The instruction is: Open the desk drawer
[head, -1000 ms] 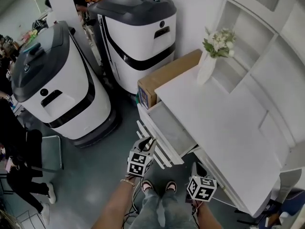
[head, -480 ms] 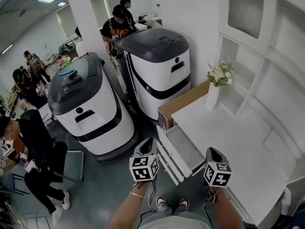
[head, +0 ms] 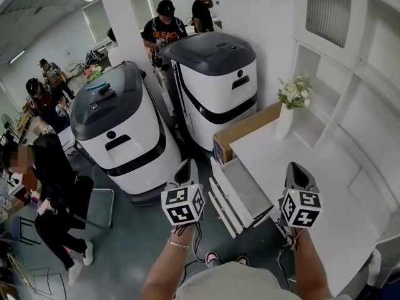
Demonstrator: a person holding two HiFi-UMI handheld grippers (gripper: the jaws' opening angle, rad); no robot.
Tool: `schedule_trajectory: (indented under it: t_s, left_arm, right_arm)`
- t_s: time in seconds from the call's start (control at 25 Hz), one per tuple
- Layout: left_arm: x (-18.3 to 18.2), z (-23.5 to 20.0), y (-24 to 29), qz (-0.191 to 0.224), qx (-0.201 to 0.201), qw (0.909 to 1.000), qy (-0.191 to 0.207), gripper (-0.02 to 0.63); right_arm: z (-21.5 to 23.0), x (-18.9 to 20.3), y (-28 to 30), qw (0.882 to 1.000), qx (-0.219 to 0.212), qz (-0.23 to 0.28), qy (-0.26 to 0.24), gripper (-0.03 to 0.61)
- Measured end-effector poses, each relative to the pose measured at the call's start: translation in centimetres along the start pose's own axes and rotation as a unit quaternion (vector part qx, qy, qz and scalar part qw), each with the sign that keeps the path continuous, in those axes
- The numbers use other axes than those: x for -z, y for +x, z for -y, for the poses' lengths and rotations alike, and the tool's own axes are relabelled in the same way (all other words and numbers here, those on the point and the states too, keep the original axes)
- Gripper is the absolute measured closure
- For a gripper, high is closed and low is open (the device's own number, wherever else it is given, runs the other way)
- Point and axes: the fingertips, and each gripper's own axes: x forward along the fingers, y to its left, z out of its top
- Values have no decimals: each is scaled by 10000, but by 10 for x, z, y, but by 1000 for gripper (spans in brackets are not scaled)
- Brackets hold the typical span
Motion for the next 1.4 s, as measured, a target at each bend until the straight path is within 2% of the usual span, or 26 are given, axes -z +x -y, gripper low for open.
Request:
schedule_trajectory:
  t_s: [0.24,0.52,0.72,1.04,1.4]
  left_arm:
    - [-2,2,10,-68,-22,9998,181,595]
    - [2,6,19,-72,131,9998,89,595]
    - [-1,1,23,-39,148,9999,-2,595]
    - [-4,0,25,-32,285,9994,-187,595]
    - [-5,-3,22,-31,396,9988,-286,595]
  right_arm:
    - [4,4,5,9999,76,-7,114,571]
    - [2,10,10,9998,177,-89,-59,571]
    - [-5,-1,9,9992,268,-16,-289,575]
    - [-6,-6,10,9995,297,-4,-49,574]
    - [-10,-6,7,9992,403,-51,-45,575]
